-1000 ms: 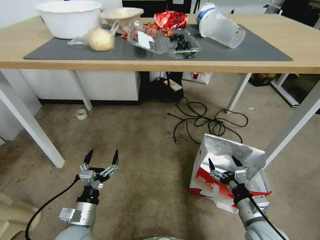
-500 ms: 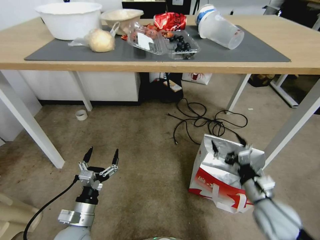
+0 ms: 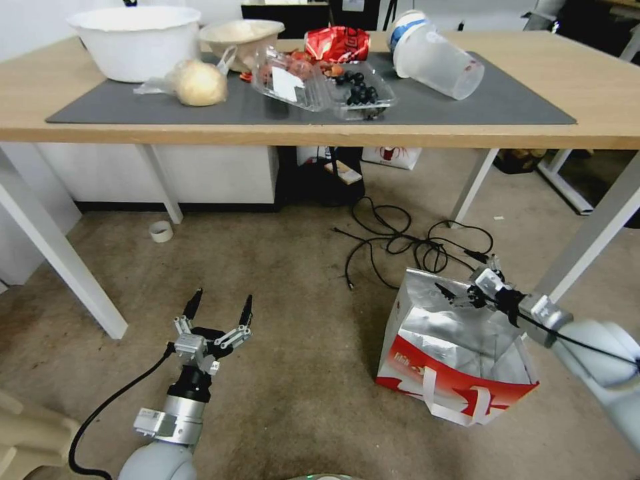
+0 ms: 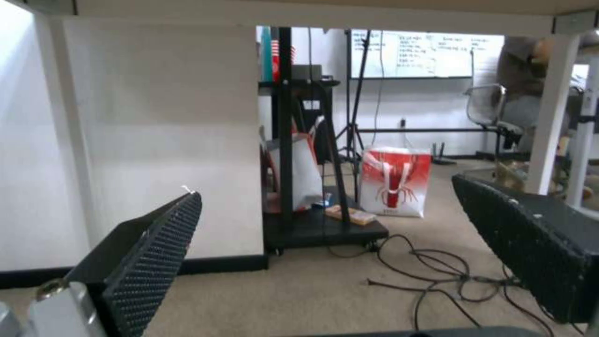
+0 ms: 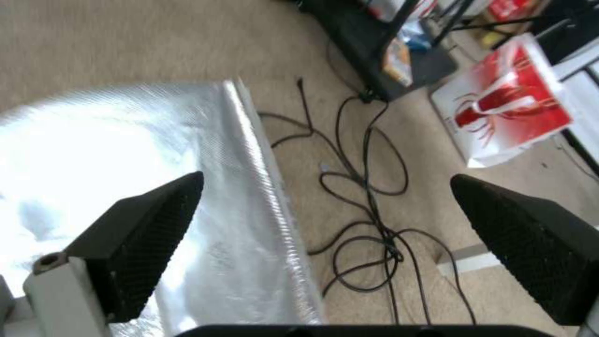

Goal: Pick up the food delivery bag from the floor and place it on the table.

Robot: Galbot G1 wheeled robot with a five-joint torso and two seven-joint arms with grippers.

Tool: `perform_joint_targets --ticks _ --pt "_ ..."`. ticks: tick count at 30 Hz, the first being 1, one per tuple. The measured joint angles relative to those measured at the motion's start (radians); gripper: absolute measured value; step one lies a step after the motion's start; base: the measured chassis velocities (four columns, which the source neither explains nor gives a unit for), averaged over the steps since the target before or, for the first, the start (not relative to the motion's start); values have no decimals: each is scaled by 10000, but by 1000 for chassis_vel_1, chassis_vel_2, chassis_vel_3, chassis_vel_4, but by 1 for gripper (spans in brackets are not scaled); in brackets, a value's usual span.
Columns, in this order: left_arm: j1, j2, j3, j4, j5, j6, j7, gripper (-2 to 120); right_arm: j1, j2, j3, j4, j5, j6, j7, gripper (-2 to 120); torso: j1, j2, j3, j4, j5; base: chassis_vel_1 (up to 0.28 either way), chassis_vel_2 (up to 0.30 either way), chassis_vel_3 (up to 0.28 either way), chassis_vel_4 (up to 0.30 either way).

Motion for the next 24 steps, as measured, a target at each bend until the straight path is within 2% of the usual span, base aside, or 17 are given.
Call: perform_joint_targets --ticks 6,10,15,24 --pt "123 -186 -39 -54 57 28 -14 100 1648 28 -1718 -1631 -174 -153 -644 100 2 8 0 -7 1 0 0 0 0" --pt "216 -248 -90 -59 98 27 -18 100 2268 205 -2397 -2274 -283 -147 -952 100 2 11 0 -5 2 0 0 0 0" --pt "255 -354 -127 -72 110 0 -24 100 2808 402 -3048 -2770 -335 -139 -1031 100 2 16 -1 -5 0 0 0 0 0" --pt "321 -449 -169 -98 180 -8 -30 100 3120 495 -3518 -3156 -64 -172 -1189 100 2 18 -1 -6 2 0 0 0 0"
